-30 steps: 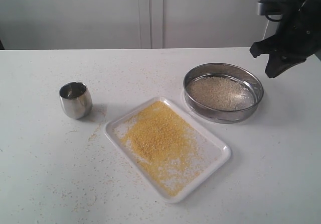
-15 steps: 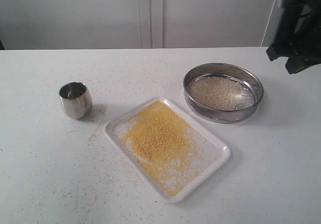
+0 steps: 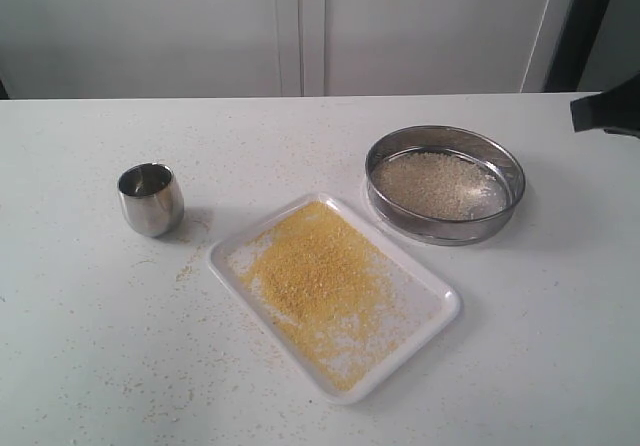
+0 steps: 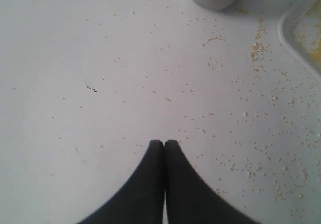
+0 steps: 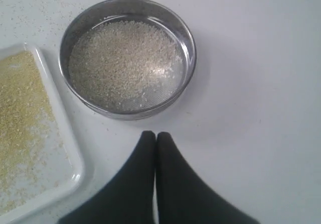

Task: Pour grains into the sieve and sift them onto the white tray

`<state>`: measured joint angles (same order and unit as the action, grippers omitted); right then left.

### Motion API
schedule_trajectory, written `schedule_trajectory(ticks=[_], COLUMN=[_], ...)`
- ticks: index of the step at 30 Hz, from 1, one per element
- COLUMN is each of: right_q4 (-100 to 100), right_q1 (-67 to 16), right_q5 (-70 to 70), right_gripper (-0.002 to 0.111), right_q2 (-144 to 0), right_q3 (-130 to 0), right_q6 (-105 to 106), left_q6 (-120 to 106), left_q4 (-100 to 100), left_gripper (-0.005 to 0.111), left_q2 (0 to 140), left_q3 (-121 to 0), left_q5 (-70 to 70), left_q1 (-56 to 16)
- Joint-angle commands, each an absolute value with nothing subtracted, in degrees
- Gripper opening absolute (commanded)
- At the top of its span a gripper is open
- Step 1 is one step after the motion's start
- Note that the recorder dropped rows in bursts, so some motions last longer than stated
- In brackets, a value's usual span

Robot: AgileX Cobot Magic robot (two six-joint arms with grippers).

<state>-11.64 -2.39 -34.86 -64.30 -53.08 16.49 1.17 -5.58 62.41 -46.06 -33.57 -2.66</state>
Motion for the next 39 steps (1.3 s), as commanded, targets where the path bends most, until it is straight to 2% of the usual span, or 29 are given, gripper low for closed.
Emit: schedule_trajectory(ticks=[1,9,18,39], right_q4=[-12.05,-12.47,-14.81,-14.56], right_q1=[-3.71,-7.97,-7.97,-7.97], right_q5=[-30.88,-23.74,-17.14,-15.08], right_gripper=[0.000,0.000,0.000,0.000], right_q2=[-58.51,-43.45,-31.85,-9.22], right_q3=[-48.34,-37.24,-25.29,-19.31], right_q6=[18.00,18.00,17.88,21.42], left_q6=[1.20,1.20,1.20,1.20], left_q4=[-5.86,-5.86,-5.86,-5.86], left_gripper=[0.000,0.000,0.000,0.000], left_q2=[61.95,61.95,61.95,61.95], left_q3=[-45.69,-45.69,-45.69,-45.69], left_q5=[-34.24,-34.24,-34.24,-34.24], left_q1=[-3.03,-3.03,-3.03,-3.03])
